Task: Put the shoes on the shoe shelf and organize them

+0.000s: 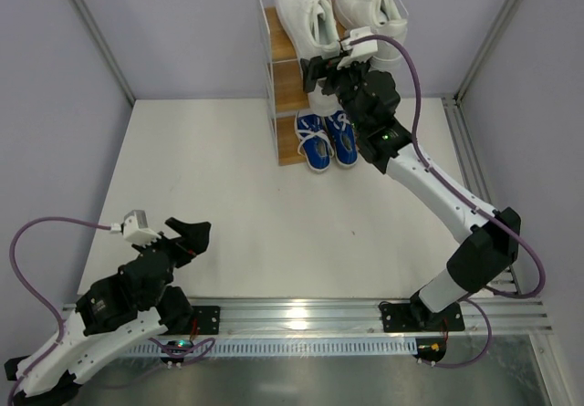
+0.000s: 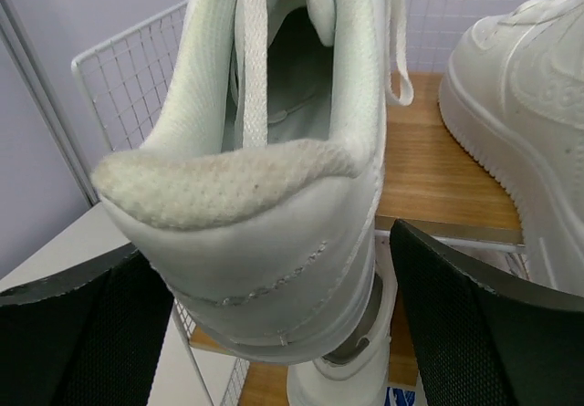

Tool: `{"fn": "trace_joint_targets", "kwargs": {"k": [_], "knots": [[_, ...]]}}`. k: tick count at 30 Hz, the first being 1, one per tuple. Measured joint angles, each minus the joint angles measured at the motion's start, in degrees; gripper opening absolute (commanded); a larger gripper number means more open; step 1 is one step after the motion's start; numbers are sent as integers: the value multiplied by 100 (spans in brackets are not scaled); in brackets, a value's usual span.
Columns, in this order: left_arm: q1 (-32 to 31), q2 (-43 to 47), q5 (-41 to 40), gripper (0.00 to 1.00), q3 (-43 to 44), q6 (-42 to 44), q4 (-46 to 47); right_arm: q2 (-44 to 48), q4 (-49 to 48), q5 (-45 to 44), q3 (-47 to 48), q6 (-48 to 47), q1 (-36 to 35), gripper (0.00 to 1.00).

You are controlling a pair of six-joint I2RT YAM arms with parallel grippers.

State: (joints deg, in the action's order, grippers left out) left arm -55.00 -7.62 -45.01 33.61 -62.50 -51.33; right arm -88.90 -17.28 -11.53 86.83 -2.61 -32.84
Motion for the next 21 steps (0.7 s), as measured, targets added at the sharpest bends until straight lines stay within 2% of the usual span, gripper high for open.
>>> {"fn": "trace_joint_targets", "kwargs": {"k": [5, 11, 13, 16, 21], "knots": [[0, 4, 0, 100, 0, -9, -11, -380, 103, 232, 81, 79, 35, 79], [0, 33, -15, 100, 0, -9, -46, -393, 107, 271, 94, 79, 50, 66], [0, 44, -28, 100, 0, -11, -50, -382, 109, 271, 94, 79, 48, 57], [0, 44, -31, 100, 0, -11, -52, -369, 122, 293, 92, 76, 57, 48], [0, 44, -37, 100, 0, -11, -52, -216, 162, 343, -46, 50, 61, 45]]}}
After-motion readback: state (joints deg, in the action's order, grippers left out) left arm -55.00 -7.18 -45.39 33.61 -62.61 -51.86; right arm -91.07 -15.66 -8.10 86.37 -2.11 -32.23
